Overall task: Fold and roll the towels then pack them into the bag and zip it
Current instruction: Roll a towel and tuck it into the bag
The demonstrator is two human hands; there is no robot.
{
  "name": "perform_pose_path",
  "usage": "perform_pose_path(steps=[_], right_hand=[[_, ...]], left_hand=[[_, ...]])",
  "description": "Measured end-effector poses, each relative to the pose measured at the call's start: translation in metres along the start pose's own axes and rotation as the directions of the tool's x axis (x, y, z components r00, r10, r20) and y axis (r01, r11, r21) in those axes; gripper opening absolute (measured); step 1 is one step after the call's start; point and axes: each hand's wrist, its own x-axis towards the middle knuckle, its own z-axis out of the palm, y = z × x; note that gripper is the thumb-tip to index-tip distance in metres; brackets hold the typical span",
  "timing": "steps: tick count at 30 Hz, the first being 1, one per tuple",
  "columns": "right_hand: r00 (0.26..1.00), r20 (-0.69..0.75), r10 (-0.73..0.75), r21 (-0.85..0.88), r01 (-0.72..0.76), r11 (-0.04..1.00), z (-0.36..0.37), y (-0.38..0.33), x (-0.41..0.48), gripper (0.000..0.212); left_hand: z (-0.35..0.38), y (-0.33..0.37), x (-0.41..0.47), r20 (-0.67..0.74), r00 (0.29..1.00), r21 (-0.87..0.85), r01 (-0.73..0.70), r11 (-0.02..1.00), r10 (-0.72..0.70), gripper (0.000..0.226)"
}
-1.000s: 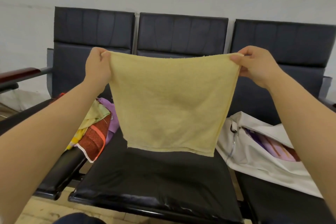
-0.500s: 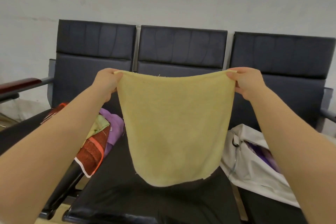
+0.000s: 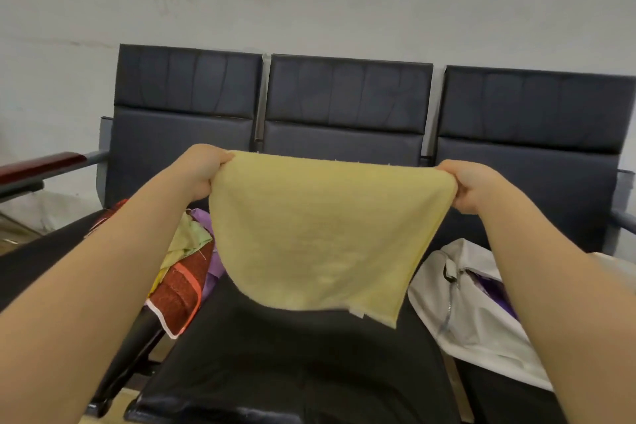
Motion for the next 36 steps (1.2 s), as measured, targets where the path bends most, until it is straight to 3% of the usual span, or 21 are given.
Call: perform_pose_path(steps=[3, 6, 8, 9, 12, 14, 18, 20, 22, 24, 25, 27, 28, 30, 34, 36], right_hand=[[0.998, -0.056, 0.025, -0.026, -0.026, 0.999, 0.015, -0.003, 0.004, 0.017], [0.988, -0.09, -0.122, 0.018, 0.124, 0.992, 0.045, -0.012, 0.007, 0.033], [0.964, -0.079, -0.254, -0.031, 0.253, 0.967, 0.074, -0.018, -0.003, 0.022], [0.943, -0.054, -0.328, -0.103, 0.322, 0.941, 0.091, -0.02, -0.014, 0.01], [0.819, 0.044, -0.572, -0.269, 0.561, 0.783, 0.129, -0.023, -0.049, 0.015], [0.741, 0.07, -0.668, -0.286, 0.656, 0.698, 0.139, -0.021, -0.061, 0.019], [0.745, 0.175, -0.644, -0.085, 0.663, 0.744, 0.127, -0.022, -0.072, 0.023], [0.762, 0.239, -0.602, -0.044, 0.628, 0.777, 0.117, -0.022, -0.073, 0.04], [0.76, 0.263, -0.595, -0.011, 0.619, 0.785, 0.109, -0.022, -0.071, 0.033], [0.744, 0.267, -0.613, -0.035, 0.643, 0.765, 0.103, -0.023, -0.072, 0.019], [0.737, 0.263, -0.623, -0.044, 0.654, 0.755, 0.1, -0.024, -0.073, 0.016], [0.721, 0.261, -0.642, -0.043, 0.673, 0.738, 0.093, -0.027, -0.072, 0.015], [0.713, 0.268, -0.647, -0.041, 0.68, 0.732, 0.089, -0.03, -0.072, 0.015], [0.696, 0.291, -0.657, -0.085, 0.702, 0.707, 0.08, -0.033, -0.071, 0.017], [0.681, 0.372, -0.631, -0.367, 0.732, 0.574, 0.056, -0.039, -0.066, 0.022], [0.681, 0.421, -0.6, -0.44, 0.731, 0.521, 0.047, -0.042, -0.065, 0.02]], left_hand=[[0.012, 0.007, -0.003, -0.012, 0.993, -0.13, 0.112, 0.985, -0.115, 0.015], [0.039, 0.02, -0.011, 0.038, 0.997, -0.27, 0.075, 0.96, -0.068, 0.015], [0.065, 0.032, -0.023, 0.085, 0.996, -0.307, 0.035, 0.951, -0.009, 0.015], [0.078, 0.037, -0.03, 0.11, 0.994, -0.294, 0.018, 0.956, 0.015, 0.013], [0.113, 0.047, -0.05, 0.217, 0.969, -0.303, -0.047, 0.952, 0.117, 0.006], [0.123, 0.052, -0.06, 0.191, 0.965, -0.298, -0.119, 0.947, 0.181, 0.018], [0.116, 0.06, -0.069, 0.201, 0.92, -0.132, -0.316, 0.94, 0.337, 0.037], [0.109, 0.057, -0.071, 0.228, 0.831, -0.056, -0.509, 0.859, 0.507, 0.04], [0.102, 0.05, -0.072, 0.154, 0.737, -0.02, -0.663, 0.748, 0.658, 0.042], [0.094, 0.041, -0.063, 0.029, 0.646, 0.215, -0.749, 0.626, 0.763, 0.062], [0.089, 0.035, -0.055, 0.039, 0.636, 0.393, -0.719, 0.574, 0.77, 0.076], [0.076, 0.023, -0.041, 0.206, 0.756, 0.648, -0.581, 0.492, 0.622, 0.091], [0.07, 0.017, -0.037, 0.285, 0.823, 0.69, -0.532, 0.49, 0.491, 0.082], [0.057, 0.007, -0.033, 0.393, 0.856, 0.645, -0.516, 0.563, 0.335, 0.047], [0.042, 0.002, -0.031, 0.336, 0.847, 0.233, -0.498, 0.835, 0.411, 0.017], [0.041, 0.008, -0.032, 0.306, 0.847, -0.032, -0.447, 0.894, 0.434, 0.009]])
